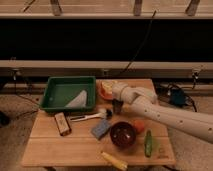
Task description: Place fork in red bowl
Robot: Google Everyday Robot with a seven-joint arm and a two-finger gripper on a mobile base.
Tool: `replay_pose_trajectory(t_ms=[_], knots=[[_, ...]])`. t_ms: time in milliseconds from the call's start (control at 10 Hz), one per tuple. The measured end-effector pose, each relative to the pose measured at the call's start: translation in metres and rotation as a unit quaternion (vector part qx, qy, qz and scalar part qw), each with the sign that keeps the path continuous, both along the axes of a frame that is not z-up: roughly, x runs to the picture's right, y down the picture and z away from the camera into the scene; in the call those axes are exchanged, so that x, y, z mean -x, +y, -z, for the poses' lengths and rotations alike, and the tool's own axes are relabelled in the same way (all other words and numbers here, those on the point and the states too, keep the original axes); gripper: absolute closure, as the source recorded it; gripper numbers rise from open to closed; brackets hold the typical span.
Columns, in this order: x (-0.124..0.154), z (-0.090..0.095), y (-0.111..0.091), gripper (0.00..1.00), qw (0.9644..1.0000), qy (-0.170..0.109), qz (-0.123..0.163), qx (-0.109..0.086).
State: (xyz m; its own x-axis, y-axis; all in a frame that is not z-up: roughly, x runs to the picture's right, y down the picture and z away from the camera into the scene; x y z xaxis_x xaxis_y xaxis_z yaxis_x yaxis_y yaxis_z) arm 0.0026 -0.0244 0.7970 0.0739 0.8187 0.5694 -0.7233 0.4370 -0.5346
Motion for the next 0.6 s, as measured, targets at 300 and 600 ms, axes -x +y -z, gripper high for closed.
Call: replay_pose_trajectory(t_ms=[300, 600], knots=[[-0.0007, -0.0001, 0.0002, 0.20, 1.0000, 0.000, 0.000, 0.000], [-0.0003, 0.0001, 0.0001, 0.20, 1.0000, 0.000, 0.000, 0.000]])
